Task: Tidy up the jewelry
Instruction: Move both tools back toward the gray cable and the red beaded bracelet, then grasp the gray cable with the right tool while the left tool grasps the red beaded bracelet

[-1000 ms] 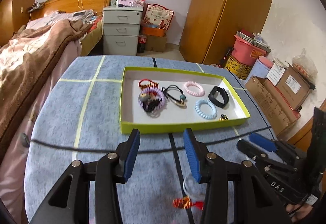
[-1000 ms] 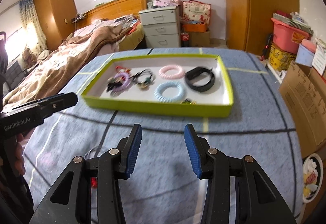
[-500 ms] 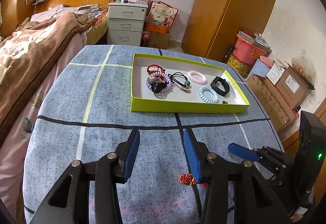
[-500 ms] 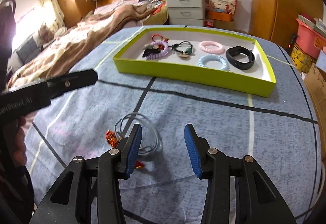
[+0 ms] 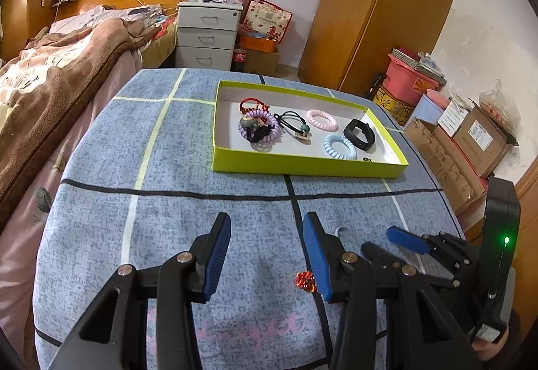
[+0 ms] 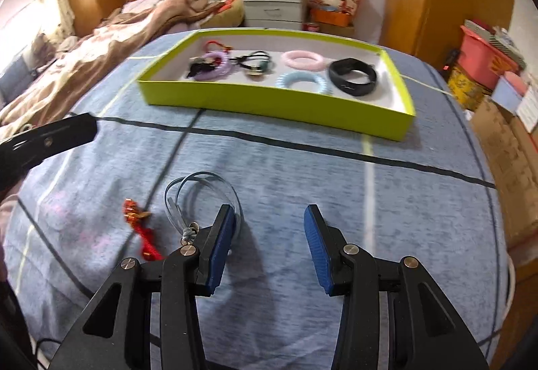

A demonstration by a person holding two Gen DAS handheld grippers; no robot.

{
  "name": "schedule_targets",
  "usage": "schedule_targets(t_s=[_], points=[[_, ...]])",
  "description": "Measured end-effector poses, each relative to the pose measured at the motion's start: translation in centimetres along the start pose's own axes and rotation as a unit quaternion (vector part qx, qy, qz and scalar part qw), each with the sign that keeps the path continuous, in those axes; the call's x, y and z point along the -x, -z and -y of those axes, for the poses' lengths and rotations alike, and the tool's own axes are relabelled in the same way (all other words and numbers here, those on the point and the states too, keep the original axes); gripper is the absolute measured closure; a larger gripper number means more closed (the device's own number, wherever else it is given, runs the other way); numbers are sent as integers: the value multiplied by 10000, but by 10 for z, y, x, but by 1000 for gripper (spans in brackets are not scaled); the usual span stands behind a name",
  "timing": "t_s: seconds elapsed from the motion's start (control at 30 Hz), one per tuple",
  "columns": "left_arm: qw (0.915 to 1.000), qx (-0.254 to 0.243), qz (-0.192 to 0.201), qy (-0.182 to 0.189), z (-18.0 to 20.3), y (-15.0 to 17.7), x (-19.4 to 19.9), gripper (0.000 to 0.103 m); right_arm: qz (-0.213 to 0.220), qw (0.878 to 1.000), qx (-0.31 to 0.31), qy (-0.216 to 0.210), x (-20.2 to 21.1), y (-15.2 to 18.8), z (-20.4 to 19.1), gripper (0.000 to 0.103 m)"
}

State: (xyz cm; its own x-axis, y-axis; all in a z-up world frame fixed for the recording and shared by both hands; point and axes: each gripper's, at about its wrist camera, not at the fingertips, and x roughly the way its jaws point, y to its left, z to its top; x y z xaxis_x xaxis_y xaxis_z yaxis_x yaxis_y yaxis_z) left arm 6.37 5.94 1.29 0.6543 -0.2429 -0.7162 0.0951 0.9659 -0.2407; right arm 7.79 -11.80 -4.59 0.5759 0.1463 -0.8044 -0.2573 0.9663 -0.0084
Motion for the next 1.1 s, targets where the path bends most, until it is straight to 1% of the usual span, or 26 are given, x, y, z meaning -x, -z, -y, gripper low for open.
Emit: schedule_targets(t_s=[0.13,0.33,0.47,0.57,0.63,0.67,0.7,0.8,0.93,1.03,1.07,1.1], points=[[10000,-15,-49,-17,0,7,-1,56,-14,9996,-124,265,4,4,16,59],[9998,-70,-180,78,6,17,-6,56,104,9975,-514,475,18,13,44,59],[9996,-70,-243,145,11,21,-10,56,368,9964,-716,274,33,19,57,59],[9994,-125,-268,168,15,24,-11,56,451,9955,-811,184,42,25,61,59],[9993,-122,-293,208,17,25,-12,56,538,9950,-836,-115,46,27,57,59],[9993,-123,-297,203,18,26,-13,56,548,9947,-796,-342,46,28,53,59],[9993,-139,-302,196,19,27,-14,56,538,9946,-762,-453,44,28,49,59],[9992,-141,-329,193,21,29,-15,56,558,9949,-615,-566,41,27,38,59],[9993,-115,-305,179,19,30,-13,55,492,9939,-413,-897,34,25,26,59],[9994,-72,-295,175,16,31,-11,55,390,9952,-273,-853,27,23,18,59],[9994,-57,-296,169,15,32,-11,55,298,9953,-242,-894,22,23,17,59],[9994,-58,-298,165,14,32,-11,55,197,9961,-222,-835,18,23,15,59]])
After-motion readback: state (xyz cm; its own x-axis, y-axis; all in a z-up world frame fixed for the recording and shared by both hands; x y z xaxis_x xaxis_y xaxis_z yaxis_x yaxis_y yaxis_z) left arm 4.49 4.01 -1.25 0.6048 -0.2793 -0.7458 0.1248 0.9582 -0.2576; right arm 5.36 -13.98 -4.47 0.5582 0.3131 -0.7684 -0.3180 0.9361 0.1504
